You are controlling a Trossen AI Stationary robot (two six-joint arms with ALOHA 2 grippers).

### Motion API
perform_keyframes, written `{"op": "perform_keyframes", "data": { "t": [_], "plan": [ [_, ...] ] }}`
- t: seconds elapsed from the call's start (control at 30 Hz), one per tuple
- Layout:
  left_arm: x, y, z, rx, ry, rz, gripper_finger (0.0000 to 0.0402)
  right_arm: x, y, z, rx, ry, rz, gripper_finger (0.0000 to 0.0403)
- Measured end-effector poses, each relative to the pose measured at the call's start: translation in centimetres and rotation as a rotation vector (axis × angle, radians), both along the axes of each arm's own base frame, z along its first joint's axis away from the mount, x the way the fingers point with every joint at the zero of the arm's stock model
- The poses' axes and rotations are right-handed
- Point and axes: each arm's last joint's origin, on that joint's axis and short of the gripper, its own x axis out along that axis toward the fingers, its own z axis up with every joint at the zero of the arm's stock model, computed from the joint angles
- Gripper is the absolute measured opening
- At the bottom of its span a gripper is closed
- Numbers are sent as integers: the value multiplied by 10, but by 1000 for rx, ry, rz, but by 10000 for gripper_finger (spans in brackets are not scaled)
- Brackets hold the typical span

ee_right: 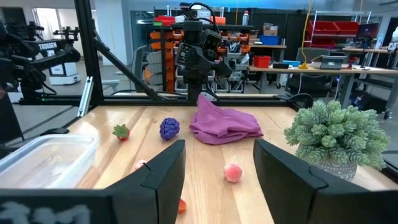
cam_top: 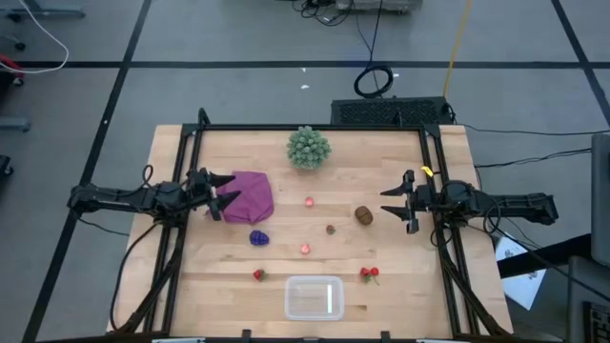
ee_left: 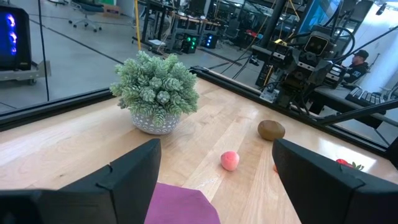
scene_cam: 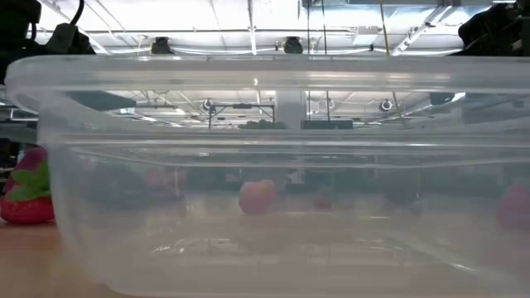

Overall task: Pick and placing Produce into tupperware
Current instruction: Put the brown kiwi into the transparent container

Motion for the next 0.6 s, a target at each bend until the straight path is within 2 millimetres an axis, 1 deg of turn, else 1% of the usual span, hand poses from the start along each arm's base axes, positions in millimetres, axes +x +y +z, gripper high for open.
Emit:
{"op": "perform_keyframes", "data": {
  "t": [0.17,0.4,0.6],
  "plan": [
    [0,0,0,-11,-5,5,312,0,0,2,-2,-22,0,183],
    [0,0,0,-39,-16,7,312,-1,0,12,-4,-125,0,183],
    [0,0,0,-65,-26,8,312,-2,0,17,-31,-174,-4,183]
  ]
}}
